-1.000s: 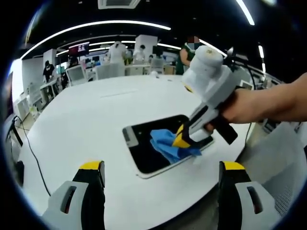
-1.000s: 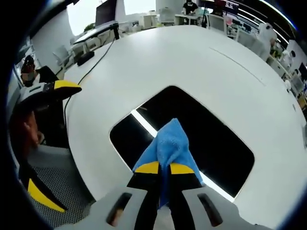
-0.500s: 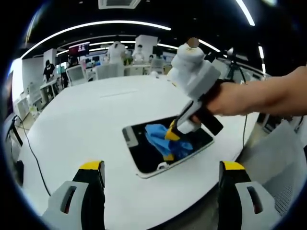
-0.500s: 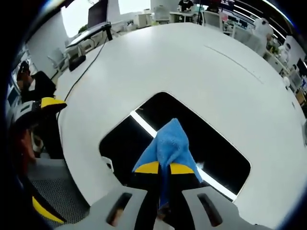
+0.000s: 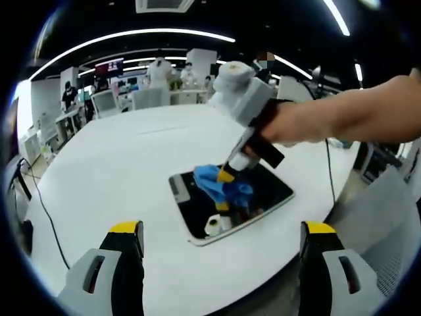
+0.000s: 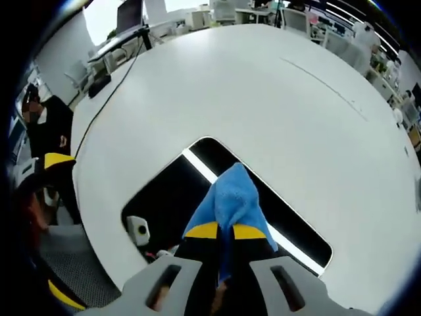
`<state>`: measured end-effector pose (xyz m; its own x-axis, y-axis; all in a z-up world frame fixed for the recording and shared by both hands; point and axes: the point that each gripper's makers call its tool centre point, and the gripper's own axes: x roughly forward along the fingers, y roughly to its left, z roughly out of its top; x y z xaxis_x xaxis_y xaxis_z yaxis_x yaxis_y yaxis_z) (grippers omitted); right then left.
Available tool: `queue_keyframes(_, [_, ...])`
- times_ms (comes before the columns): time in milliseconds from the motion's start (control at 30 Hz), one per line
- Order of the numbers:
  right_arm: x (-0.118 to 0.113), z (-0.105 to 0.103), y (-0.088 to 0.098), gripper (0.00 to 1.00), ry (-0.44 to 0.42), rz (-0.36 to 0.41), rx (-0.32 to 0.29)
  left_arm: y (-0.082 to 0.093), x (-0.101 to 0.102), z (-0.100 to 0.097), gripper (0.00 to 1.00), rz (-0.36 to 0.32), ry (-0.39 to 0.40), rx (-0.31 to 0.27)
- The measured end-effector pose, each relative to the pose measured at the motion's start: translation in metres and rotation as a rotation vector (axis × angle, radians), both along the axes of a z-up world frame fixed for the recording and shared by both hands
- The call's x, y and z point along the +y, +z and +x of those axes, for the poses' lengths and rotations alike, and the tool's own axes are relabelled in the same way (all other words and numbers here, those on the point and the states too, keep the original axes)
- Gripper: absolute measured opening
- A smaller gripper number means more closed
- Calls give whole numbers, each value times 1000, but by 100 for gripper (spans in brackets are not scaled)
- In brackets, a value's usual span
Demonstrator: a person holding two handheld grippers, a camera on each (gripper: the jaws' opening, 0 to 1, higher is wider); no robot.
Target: Wipe the mirror surface with the cleaning cloth until all visible marks leave the cleaned area.
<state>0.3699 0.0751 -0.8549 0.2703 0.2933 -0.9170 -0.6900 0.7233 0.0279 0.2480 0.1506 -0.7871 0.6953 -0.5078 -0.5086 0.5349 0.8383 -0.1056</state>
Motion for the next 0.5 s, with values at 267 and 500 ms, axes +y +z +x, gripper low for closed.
queue_keyframes(267, [-2, 14, 2, 0, 4, 3, 47, 0, 0, 1, 99, -5, 5, 0])
queue_keyframes(500, [-4, 36, -2, 0, 0, -1, 81, -1, 0, 2, 99, -4, 6, 2])
